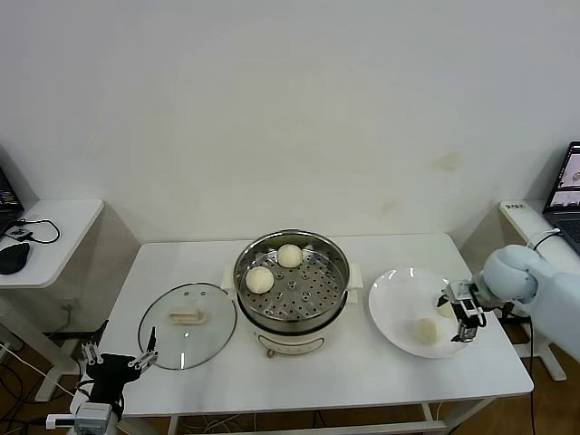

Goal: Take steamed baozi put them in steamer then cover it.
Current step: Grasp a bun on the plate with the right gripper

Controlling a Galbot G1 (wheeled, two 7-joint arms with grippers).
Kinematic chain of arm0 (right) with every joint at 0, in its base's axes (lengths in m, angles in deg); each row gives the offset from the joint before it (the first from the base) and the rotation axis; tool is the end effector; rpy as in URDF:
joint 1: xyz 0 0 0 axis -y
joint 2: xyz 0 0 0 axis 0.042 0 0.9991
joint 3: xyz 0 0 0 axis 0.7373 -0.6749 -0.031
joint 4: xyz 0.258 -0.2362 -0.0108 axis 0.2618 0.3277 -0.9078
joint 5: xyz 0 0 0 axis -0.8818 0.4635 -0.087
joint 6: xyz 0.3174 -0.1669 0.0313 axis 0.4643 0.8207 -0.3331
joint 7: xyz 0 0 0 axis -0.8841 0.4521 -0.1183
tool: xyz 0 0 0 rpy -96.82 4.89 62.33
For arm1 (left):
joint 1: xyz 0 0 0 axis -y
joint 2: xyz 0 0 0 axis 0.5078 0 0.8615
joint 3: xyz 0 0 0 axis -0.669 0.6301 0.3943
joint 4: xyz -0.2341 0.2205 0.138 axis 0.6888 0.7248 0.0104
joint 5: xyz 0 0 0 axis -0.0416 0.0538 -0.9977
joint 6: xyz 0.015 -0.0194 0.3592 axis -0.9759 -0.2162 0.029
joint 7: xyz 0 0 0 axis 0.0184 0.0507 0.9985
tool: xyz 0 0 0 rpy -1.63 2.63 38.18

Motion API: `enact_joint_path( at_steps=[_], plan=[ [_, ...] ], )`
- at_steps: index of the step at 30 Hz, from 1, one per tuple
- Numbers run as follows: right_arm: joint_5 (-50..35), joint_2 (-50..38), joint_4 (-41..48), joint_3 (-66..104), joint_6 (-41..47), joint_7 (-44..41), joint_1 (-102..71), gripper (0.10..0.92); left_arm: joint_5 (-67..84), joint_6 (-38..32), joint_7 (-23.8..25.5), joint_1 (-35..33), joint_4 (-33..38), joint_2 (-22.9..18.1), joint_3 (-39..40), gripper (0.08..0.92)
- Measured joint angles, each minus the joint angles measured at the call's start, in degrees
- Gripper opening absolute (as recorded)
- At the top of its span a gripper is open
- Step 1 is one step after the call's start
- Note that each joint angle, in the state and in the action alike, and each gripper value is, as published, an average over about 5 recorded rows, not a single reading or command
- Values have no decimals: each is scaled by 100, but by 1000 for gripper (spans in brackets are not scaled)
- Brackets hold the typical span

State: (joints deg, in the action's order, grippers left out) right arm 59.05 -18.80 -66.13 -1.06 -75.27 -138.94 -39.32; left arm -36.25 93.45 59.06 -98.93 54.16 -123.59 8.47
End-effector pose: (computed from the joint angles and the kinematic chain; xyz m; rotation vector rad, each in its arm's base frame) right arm 0.4554 -0.1938 -0.2017 1.1989 -1.3296 1.4101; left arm 0.1474 0.1044 -0.2751 0.1685 -2.8799 -0.6164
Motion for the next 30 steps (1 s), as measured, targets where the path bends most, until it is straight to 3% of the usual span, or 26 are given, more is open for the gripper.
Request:
enact_joint_path(
  at_steps=[11,21,30],
  plan=[
    [212,555,543,237,-4,154,-354,815,-2,-4,-4,25,-40,-6,-11,823],
    [247,738,688,279,37,129,-385,678,2,-13,-8,25,-59,-12,-29,823],
    [122,624,636,199,65,-39,-105,645,14,-15,-12,48,-46,-18,-22,823]
  ],
)
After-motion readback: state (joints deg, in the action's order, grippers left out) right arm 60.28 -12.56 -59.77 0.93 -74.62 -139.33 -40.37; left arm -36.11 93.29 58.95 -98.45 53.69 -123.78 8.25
